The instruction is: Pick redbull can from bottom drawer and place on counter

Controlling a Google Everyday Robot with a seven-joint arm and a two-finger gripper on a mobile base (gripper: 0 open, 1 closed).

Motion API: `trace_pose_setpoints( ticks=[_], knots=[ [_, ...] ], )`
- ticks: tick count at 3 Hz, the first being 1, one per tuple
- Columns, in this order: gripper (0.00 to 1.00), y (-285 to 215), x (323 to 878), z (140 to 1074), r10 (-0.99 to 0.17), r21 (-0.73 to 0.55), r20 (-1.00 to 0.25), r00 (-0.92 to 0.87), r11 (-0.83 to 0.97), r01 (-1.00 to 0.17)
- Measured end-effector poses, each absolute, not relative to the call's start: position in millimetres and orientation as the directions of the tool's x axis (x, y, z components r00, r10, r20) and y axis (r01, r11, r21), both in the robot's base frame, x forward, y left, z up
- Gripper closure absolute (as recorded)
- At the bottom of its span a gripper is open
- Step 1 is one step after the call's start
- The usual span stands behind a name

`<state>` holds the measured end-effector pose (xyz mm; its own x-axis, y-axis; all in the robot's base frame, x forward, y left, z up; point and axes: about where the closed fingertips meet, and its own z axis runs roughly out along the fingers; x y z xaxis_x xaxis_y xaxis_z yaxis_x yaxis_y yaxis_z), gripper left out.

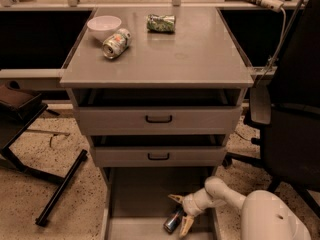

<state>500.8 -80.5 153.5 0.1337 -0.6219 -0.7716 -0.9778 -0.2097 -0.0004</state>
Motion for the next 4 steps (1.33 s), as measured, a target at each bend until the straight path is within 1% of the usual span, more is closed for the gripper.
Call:
trace_pose_setpoints(
  ticks=[3,4],
  knots=[
    [0.00,-78.3,518.2,126.6,-0.667,0.035,-0.731,0.145,-0.248,-0.968],
    [0.19,-78.3,518.2,126.5,-0.667,0.035,-0.731,0.145,-0.248,-0.968]
  ],
)
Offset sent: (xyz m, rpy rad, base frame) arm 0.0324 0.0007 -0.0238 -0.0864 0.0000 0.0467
